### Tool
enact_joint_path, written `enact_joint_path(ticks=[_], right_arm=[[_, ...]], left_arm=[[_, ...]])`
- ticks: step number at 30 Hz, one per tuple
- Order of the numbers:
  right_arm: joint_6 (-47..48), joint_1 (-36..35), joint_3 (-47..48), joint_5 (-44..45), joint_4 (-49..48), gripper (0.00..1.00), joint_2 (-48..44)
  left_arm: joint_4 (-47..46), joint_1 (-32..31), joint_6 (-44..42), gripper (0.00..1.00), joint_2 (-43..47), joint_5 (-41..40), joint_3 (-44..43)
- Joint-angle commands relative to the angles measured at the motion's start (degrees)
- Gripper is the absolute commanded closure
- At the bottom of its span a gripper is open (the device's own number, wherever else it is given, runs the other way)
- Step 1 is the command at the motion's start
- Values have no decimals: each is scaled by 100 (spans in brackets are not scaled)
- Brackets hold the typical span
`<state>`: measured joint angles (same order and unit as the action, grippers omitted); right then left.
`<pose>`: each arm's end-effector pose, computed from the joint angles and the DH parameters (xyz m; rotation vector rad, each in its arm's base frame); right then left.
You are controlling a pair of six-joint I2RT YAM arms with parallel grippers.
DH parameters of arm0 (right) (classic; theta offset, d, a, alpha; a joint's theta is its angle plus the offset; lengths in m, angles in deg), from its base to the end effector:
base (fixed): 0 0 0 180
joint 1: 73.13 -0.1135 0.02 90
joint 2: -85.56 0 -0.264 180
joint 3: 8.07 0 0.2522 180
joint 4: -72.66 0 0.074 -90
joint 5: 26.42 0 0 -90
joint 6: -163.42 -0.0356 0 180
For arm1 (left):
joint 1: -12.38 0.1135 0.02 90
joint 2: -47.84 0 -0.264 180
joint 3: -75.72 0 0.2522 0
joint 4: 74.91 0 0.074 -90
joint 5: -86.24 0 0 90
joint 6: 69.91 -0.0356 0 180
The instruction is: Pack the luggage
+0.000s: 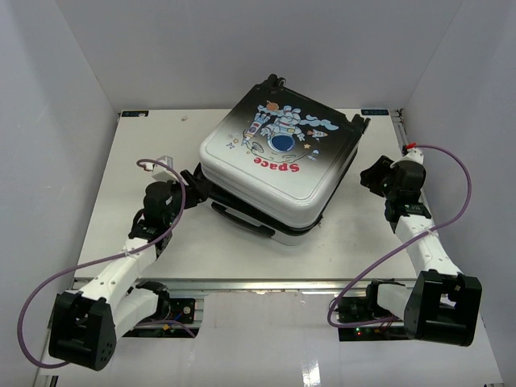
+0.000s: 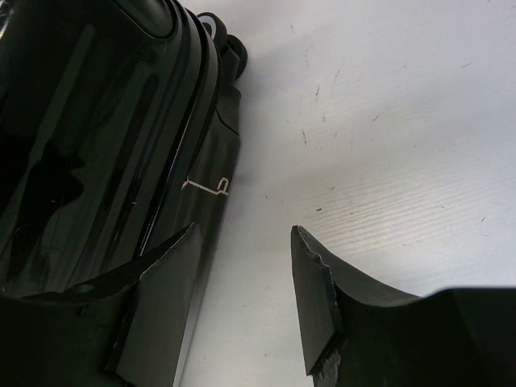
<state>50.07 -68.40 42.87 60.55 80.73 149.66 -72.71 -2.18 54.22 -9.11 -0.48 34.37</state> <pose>0.2517 -0.0189 0.2539 0.4388 1.9001 0.2667 0.2155 -0.0581 0.2335 -0.2884 1.9093 -0.6307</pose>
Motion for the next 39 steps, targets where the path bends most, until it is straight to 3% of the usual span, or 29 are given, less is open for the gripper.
enact_joint_path(ticks=[1,11,18,27,33,39], right_arm=[[110,-42,38,47,-265,44,-160],[222,-34,-36,217,-214,43,-255],[269,-34,-27,276,-163,42,-353],[314,-34,-18,284,-143,40,-335],[331,-34,-18,468,-118,40,-361],[332,-26,-50,550,-114,40,-436]], left_arm=[[-116,-384,571,31,-81,-111,129],[-26,-1540,1449,36,-880,-86,-253],[759,-1874,1189,39,-39,-1307,-35],[932,-1892,1596,38,1140,-1065,713],[306,-1935,2108,38,480,-584,910],[-493,-2127,2398,39,-197,-590,1038]])
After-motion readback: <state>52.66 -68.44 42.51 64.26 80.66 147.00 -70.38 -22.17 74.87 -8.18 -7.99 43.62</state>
